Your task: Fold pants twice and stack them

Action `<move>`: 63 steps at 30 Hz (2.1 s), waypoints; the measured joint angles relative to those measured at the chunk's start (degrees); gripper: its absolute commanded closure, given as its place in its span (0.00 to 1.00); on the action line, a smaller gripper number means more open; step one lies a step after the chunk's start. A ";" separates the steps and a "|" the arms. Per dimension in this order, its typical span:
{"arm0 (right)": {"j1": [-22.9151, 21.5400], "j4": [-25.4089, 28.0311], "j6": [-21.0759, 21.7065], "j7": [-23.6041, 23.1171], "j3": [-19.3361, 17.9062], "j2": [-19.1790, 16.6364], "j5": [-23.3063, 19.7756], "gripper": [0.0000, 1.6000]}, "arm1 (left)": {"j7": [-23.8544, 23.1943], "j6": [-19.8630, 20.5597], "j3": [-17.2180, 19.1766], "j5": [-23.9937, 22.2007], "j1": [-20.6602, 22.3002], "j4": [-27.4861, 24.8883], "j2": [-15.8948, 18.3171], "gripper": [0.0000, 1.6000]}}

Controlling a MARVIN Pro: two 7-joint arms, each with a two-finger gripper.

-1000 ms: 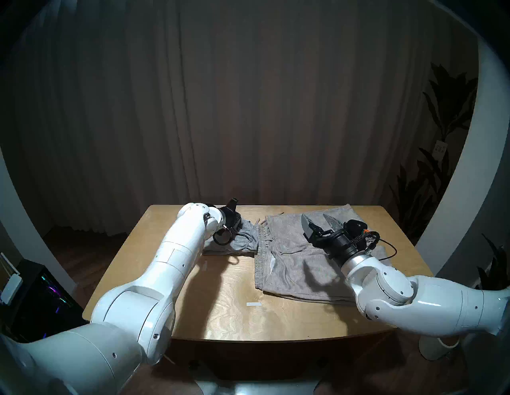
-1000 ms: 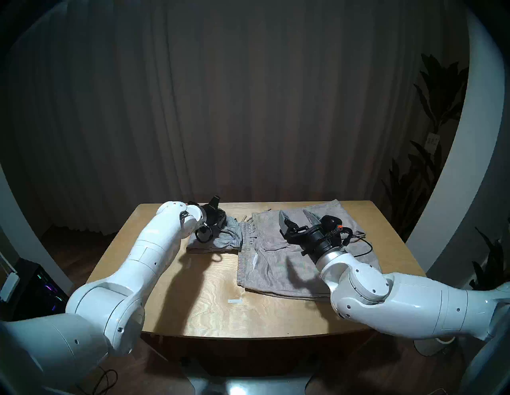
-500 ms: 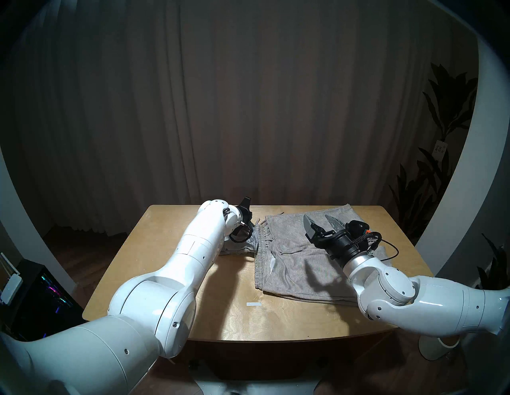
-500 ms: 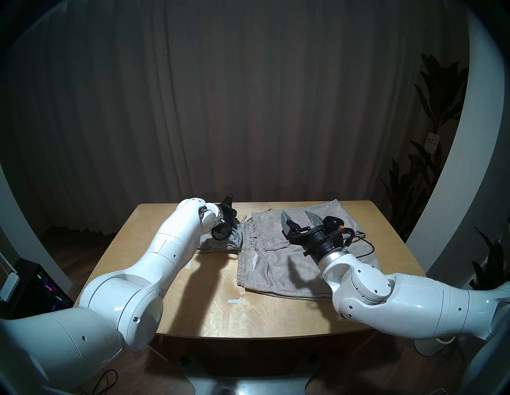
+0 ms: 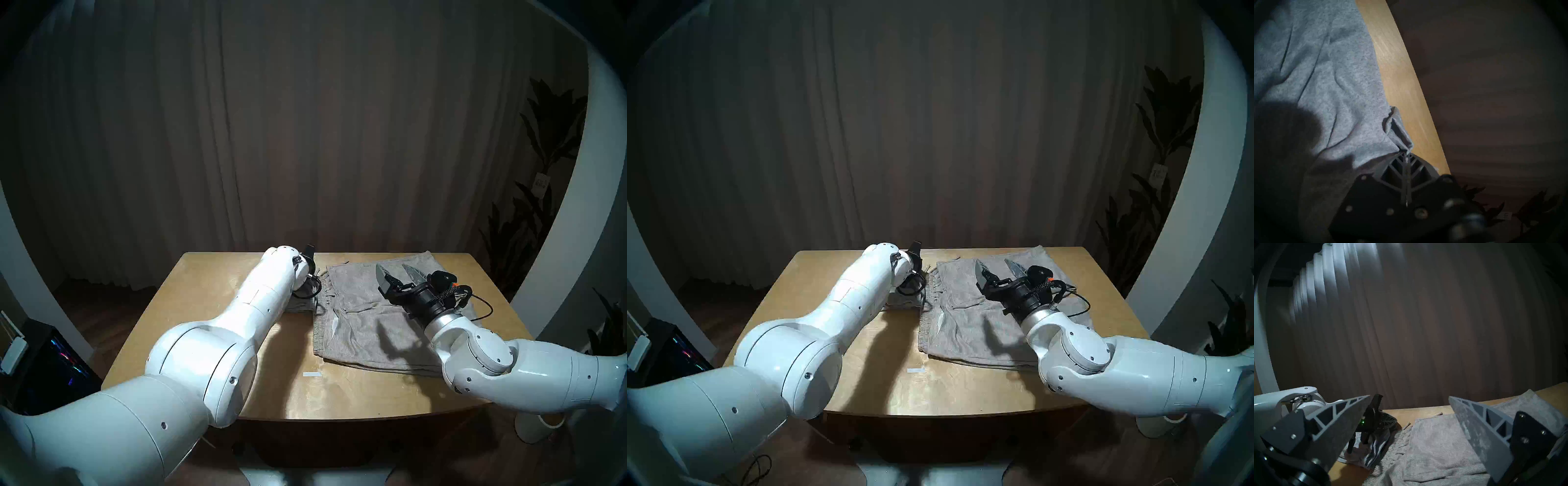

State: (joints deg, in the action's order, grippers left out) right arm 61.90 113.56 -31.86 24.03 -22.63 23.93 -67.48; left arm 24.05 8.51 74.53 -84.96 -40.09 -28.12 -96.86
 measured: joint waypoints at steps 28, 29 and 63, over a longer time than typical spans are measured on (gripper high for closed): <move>0.49 1.69 -2.05 1.92 0.58 -2.72 0.02 0.00 | -3.77 -4.52 0.47 0.13 8.29 12.59 -4.84 0.00; 0.49 1.73 -2.10 1.95 0.60 -2.78 0.02 0.00 | -4.02 -4.68 0.66 -0.07 8.45 12.85 -4.99 0.00; 0.30 2.49 -2.95 0.61 1.55 -2.88 0.07 0.00 | -10.07 -10.33 4.59 -1.96 7.34 7.88 0.07 0.00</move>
State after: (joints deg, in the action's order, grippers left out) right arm 62.20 116.04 -34.81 24.65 -21.08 21.05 -67.40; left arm 13.97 -1.82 79.12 -86.93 -32.75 -20.24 -96.79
